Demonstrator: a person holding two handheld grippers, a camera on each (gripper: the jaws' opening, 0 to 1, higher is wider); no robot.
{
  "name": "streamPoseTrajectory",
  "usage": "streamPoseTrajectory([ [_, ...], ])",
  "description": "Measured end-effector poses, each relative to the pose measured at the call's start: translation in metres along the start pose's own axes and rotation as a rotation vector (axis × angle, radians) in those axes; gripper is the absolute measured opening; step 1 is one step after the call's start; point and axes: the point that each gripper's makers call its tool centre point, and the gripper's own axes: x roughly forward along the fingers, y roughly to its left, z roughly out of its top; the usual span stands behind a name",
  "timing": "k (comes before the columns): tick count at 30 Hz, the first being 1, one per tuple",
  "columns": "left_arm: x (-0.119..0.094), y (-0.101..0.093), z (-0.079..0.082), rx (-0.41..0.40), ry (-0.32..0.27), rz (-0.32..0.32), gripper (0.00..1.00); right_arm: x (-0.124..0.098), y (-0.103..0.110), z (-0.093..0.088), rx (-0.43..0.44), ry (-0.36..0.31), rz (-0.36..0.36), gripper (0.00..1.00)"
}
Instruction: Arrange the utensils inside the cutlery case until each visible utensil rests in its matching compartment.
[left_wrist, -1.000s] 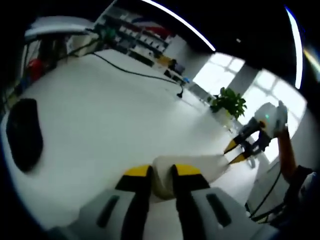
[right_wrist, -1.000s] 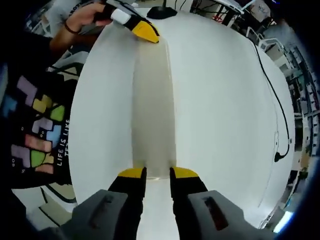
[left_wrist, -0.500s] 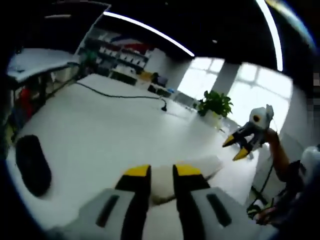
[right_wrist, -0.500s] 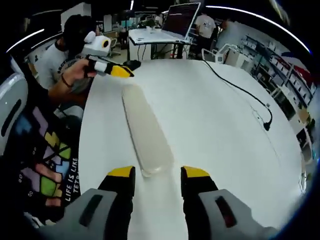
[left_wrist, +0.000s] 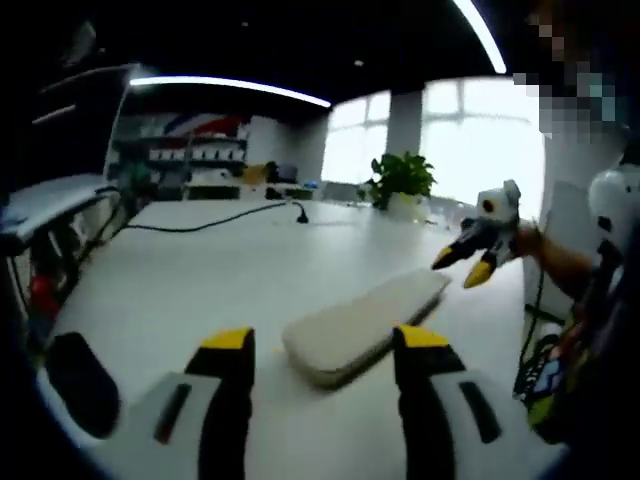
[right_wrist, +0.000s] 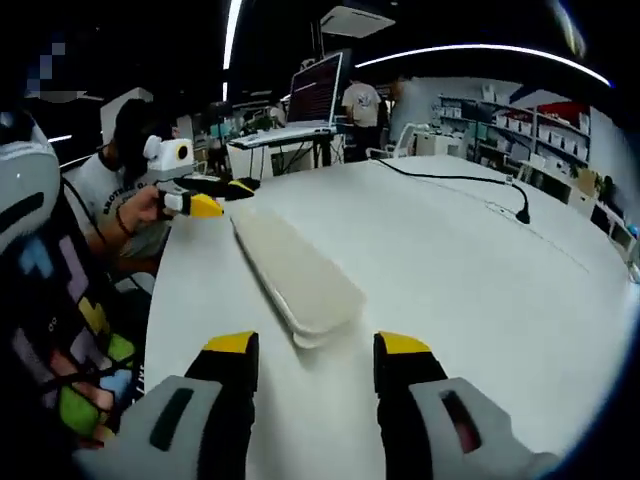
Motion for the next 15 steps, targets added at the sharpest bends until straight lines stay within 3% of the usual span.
streamPoseTrajectory([
  [3,0.001,0.000,-0.007,0.004,0.022,0.001,0.60,0.003,-0.001,0.002,0.034,-0.058,-0.028,0.45],
  [7,0.005,-0.002,-0.010,-0.026,0.021,-0.012,0.59,0.007,0.009,0.006,0.015,-0.095,-0.035,0.45],
  [10,0.009,-0.005,-0.011,-0.018,0.021,-0.017,0.58,0.013,0.012,0.011,-0.060,-0.122,-0.059,0.46],
  [12,0.011,-0.006,-0.013,-0.018,0.028,-0.021,0.58,0.016,0.012,0.008,-0.051,-0.112,-0.055,0.46],
  [15,0.012,-0.007,-0.015,-0.049,0.035,-0.035,0.49,0.020,0.008,0.002,-0.032,-0.096,-0.060,0.44],
])
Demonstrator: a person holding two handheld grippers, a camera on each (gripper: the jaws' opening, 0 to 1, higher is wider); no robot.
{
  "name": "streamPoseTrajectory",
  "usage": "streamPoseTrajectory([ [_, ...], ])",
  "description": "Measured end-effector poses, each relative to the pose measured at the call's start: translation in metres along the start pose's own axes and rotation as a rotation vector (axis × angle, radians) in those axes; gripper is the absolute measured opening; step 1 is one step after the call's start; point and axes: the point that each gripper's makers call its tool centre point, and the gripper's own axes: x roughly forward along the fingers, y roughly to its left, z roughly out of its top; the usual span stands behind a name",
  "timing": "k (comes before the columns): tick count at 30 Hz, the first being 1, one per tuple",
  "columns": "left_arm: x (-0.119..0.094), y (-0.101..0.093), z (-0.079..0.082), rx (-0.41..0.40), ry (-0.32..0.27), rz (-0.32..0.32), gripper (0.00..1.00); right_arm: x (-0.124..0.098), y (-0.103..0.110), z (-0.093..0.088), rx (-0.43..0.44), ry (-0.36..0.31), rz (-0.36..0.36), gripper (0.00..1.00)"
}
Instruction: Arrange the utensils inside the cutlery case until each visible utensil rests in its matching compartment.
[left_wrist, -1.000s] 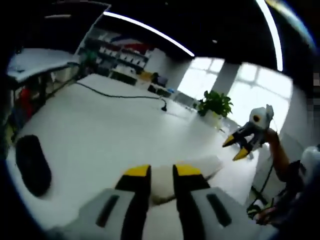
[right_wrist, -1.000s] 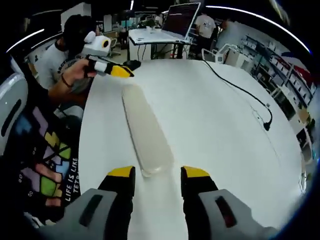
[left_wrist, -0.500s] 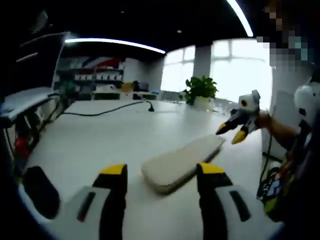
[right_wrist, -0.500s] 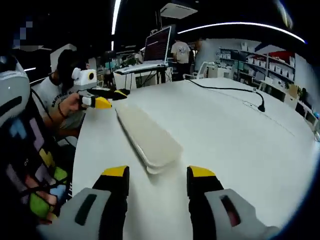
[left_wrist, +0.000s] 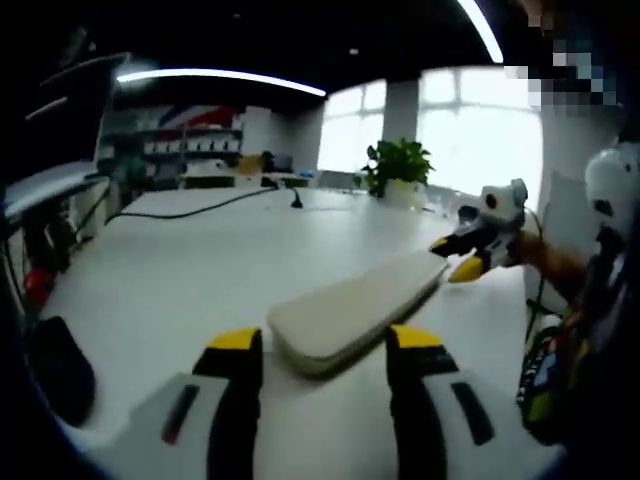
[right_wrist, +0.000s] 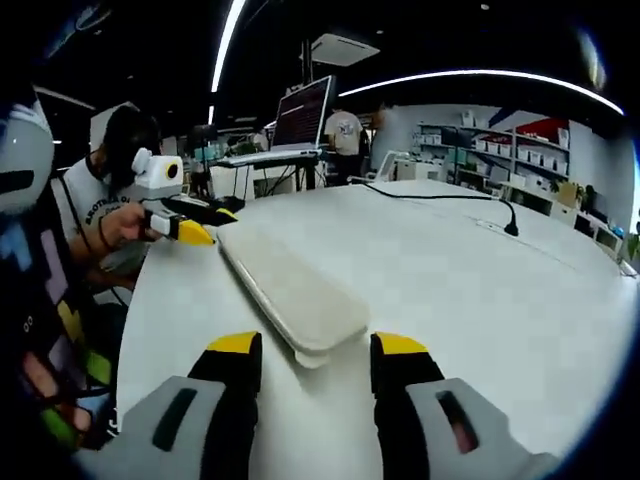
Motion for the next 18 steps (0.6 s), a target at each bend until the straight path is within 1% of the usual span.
streamPoseTrajectory([
  [1,0.000,0.000,0.001,-0.007,-0.012,0.000,0.47,0.001,-0.002,-0.001,0.000,0.001,-0.003,0.44],
  [3,0.002,0.001,0.002,-0.011,-0.019,0.002,0.47,0.002,-0.003,0.000,0.005,-0.006,-0.001,0.44],
  [6,0.005,-0.001,-0.001,-0.008,-0.009,-0.002,0.48,0.004,-0.003,0.001,0.005,-0.017,0.005,0.42],
  [8,0.008,-0.001,-0.006,-0.027,0.019,-0.012,0.47,0.006,-0.006,-0.001,-0.006,-0.009,0.000,0.42],
  [11,0.009,-0.002,-0.006,-0.017,0.007,-0.020,0.48,0.008,-0.009,-0.002,-0.010,-0.005,0.003,0.42],
  [15,0.014,-0.002,-0.012,0.000,0.022,-0.018,0.47,0.012,-0.008,-0.001,-0.017,-0.011,0.016,0.41],
  [16,0.015,-0.002,-0.011,0.019,0.013,-0.018,0.47,0.014,-0.008,-0.002,-0.023,-0.007,0.015,0.41],
  [18,0.014,0.000,-0.012,0.012,0.019,-0.015,0.47,0.016,-0.007,-0.003,-0.050,-0.006,0.018,0.41],
])
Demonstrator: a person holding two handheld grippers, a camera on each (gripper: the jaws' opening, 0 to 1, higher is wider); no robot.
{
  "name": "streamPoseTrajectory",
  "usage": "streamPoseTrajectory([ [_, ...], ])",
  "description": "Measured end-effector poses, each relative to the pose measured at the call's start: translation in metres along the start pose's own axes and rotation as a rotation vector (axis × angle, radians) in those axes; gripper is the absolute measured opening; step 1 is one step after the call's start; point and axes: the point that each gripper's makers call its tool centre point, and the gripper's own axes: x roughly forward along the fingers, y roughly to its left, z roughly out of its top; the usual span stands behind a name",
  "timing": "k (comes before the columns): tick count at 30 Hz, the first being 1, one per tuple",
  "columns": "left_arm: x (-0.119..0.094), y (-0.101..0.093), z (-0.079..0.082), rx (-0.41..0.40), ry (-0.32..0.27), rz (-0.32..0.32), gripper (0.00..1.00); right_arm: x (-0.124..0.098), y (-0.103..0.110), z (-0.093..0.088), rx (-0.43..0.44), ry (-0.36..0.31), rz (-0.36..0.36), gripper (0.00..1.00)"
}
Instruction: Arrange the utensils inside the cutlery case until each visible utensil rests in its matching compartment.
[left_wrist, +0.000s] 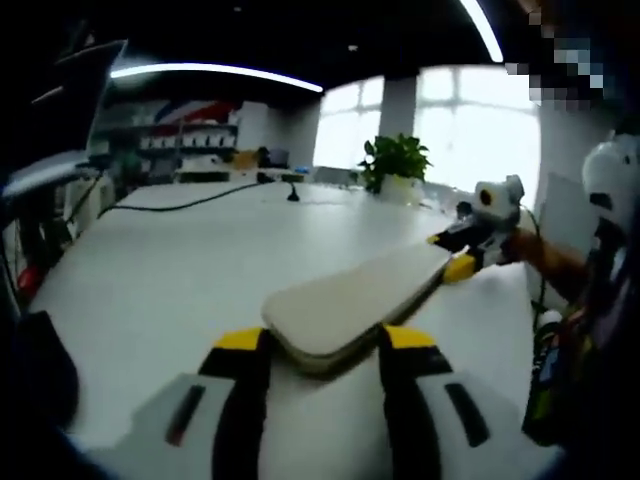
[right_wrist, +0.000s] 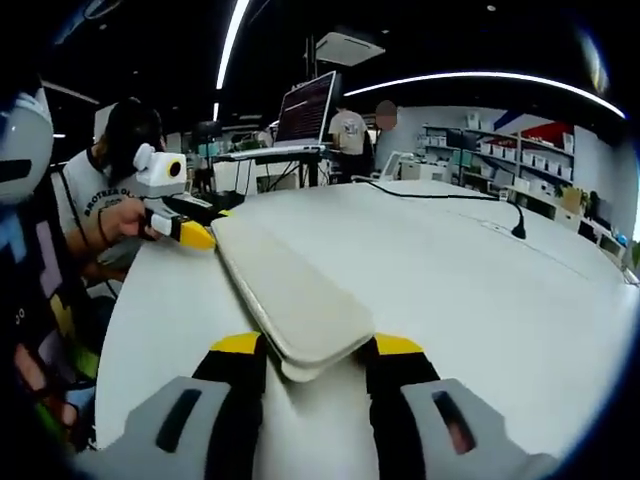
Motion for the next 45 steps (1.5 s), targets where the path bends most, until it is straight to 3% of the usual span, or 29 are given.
streamPoseTrajectory([
  [19,-0.002,-0.004,-0.003,0.033,0.015,0.016,0.47,-0.008,0.003,0.005,-0.010,-0.044,0.006,0.40],
  [23,-0.002,-0.005,-0.004,0.023,0.016,0.029,0.47,-0.015,0.005,0.023,0.086,-0.156,0.028,0.41],
  [29,0.003,-0.010,-0.004,0.023,0.011,0.024,0.47,-0.022,0.001,0.026,0.050,-0.154,0.008,0.41],
  [41,0.026,-0.022,0.018,0.040,-0.034,-0.001,0.47,-0.038,-0.021,0.022,0.027,-0.172,-0.042,0.41],
  [45,0.037,-0.027,0.025,0.039,-0.038,-0.011,0.47,-0.046,-0.033,0.019,0.054,-0.182,-0.055,0.42],
])
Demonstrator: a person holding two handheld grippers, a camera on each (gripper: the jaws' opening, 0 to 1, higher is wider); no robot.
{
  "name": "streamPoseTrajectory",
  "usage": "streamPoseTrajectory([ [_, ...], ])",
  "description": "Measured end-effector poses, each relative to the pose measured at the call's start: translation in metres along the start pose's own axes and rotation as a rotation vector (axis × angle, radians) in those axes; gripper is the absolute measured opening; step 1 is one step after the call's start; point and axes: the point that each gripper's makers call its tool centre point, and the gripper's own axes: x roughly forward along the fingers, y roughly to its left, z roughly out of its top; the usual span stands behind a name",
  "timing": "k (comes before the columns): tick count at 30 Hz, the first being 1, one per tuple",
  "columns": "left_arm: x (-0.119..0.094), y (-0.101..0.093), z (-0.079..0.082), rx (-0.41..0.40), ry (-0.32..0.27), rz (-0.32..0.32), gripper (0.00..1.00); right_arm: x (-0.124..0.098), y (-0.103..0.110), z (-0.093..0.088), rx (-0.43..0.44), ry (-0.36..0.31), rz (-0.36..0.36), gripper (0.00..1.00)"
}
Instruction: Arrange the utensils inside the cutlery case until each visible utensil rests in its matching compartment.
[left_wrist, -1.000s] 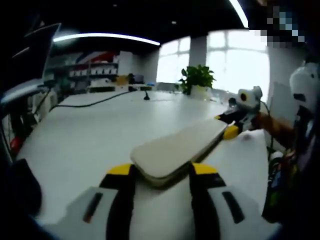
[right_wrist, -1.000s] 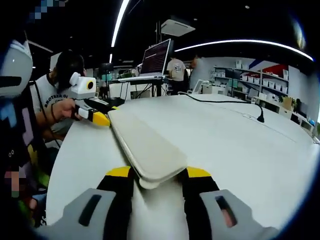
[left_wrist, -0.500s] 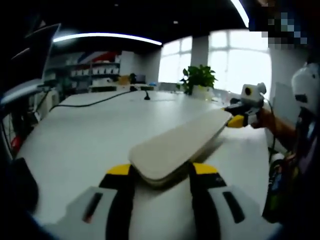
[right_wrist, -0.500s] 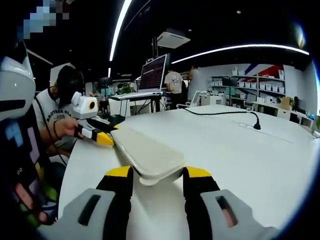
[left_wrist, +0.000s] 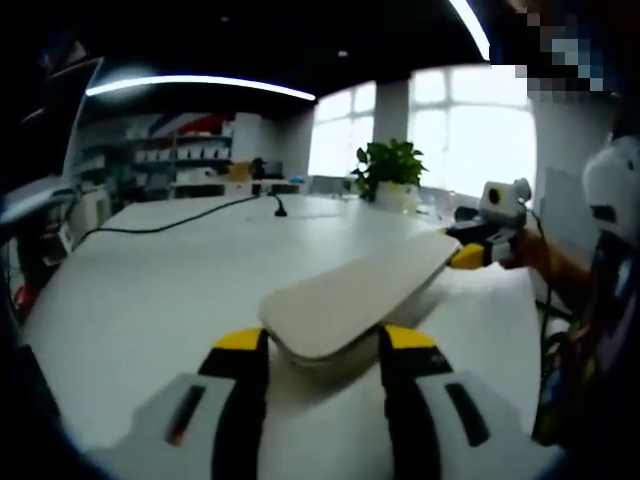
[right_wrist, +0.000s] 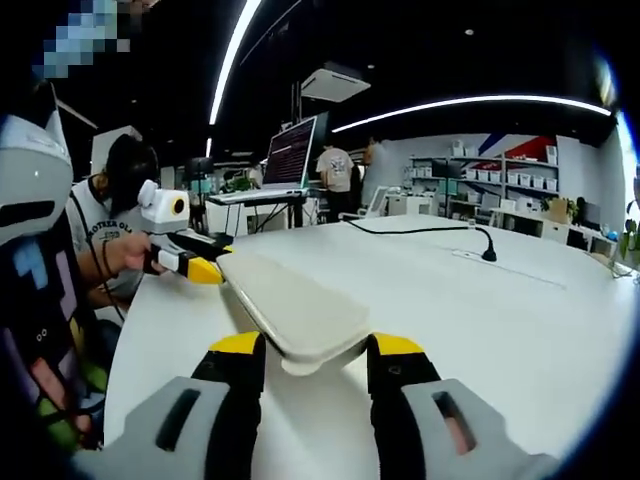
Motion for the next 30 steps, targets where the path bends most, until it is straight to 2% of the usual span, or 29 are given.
streamPoseTrajectory([
  [5,0.011,-0.006,0.005,0.002,-0.007,-0.012,0.46,-0.006,-0.010,-0.003,-0.004,0.009,-0.017,0.42],
  [9,0.020,-0.008,0.003,0.019,0.009,-0.011,0.46,-0.009,-0.017,-0.004,-0.029,0.010,-0.030,0.42],
  [16,0.031,-0.005,0.002,0.031,0.029,-0.014,0.46,-0.005,-0.027,-0.015,-0.001,0.043,-0.042,0.42],
  [30,0.035,-0.006,-0.003,0.018,0.044,-0.016,0.45,-0.003,-0.033,-0.026,0.044,0.066,-0.067,0.44],
])
